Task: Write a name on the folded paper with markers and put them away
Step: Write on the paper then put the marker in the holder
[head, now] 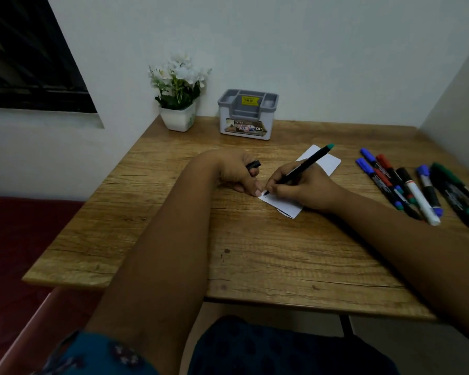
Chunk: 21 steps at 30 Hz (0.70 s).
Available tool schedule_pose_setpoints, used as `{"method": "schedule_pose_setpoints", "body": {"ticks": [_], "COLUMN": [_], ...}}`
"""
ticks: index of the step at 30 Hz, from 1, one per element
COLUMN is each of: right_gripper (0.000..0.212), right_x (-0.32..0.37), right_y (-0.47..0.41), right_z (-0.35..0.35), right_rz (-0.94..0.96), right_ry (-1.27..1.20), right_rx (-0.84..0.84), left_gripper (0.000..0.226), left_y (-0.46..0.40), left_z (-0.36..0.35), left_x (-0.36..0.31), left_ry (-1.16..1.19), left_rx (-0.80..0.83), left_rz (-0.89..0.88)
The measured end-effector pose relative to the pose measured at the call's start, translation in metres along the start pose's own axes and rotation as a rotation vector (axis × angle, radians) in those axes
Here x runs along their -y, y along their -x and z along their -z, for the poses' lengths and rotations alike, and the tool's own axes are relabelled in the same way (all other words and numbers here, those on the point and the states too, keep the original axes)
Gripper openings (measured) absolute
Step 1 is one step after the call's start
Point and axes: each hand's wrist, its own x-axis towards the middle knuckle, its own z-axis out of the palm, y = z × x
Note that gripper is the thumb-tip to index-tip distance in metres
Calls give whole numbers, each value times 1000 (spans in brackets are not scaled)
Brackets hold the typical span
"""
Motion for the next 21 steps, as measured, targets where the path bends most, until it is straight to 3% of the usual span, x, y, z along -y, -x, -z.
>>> {"method": "schedule_pose_setpoints", "body": {"ticks": [7,11,21], "right_gripper": [7,9,13], "right_x": [1,3,0], "right_y": [0,-3,-3], "right_z": [0,4,3], "right_rz": [5,-63,-9], "right_ry": [32,-194,10], "right_rx": [60,-27,38], "left_gripper": [45,44,42], "left_y": [0,0,0], "left_z": [0,0,-3], "left_x": [1,1,1], "left_ry": [6,1,-1], "left_rx": [-2,-5,-35], "left_rz": [0,7,-13]}}
